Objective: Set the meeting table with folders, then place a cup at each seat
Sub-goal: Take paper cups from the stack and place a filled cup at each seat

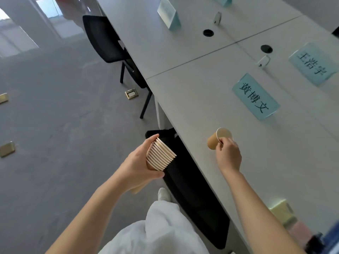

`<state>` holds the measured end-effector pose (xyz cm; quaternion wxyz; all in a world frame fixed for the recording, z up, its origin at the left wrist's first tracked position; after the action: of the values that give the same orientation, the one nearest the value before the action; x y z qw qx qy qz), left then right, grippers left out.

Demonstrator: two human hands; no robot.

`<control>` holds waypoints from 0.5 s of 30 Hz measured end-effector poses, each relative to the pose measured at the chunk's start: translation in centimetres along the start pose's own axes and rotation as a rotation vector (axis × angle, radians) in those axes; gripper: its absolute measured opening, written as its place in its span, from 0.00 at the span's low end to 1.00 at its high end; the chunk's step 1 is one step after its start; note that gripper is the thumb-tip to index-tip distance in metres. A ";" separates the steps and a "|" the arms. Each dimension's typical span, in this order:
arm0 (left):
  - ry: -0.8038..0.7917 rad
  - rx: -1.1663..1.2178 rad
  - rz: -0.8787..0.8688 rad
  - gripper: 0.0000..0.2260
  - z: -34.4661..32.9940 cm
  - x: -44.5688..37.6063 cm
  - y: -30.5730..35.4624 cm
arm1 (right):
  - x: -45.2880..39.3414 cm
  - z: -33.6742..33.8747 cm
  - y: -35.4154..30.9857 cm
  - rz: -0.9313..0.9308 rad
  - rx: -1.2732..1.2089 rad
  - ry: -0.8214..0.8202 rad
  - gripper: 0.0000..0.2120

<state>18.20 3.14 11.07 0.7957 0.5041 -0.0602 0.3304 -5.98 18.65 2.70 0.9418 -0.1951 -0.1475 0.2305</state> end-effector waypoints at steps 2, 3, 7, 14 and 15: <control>-0.001 -0.012 0.002 0.44 0.8 -1.5 0.0 | -1.1 -0.6 -0.1 0.001 0.073 -0.027 0.08; 0.004 -0.011 0.004 0.44 1.1 -2.1 -0.2 | -1.6 -0.9 -0.3 0.008 0.098 -0.042 0.08; -0.021 -0.011 0.006 0.45 1.8 -4.1 -0.4 | -2.8 -1.0 -1.4 0.018 0.149 -0.049 0.11; -0.067 -0.004 -0.012 0.44 4.7 -7.2 -0.9 | -3.0 0.3 -4.9 -0.140 0.153 -0.005 0.13; -0.065 0.004 -0.017 0.44 5.5 -7.7 -1.2 | -3.2 0.4 -6.0 -0.119 0.125 -0.016 0.15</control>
<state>14.26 -5.40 9.50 0.7950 0.5165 -0.0810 0.3075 -6.57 12.27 5.10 0.9630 -0.1251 -0.1516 0.1842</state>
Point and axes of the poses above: each hand's wrist, its own x-axis away from the middle knuckle, its own z-axis out of the back of the hand, y = z × x, the point moved 1 cm from there along -x, towards the middle knuckle, and after that the axes turned 7 degrees about -y, right-handed, at the moved point
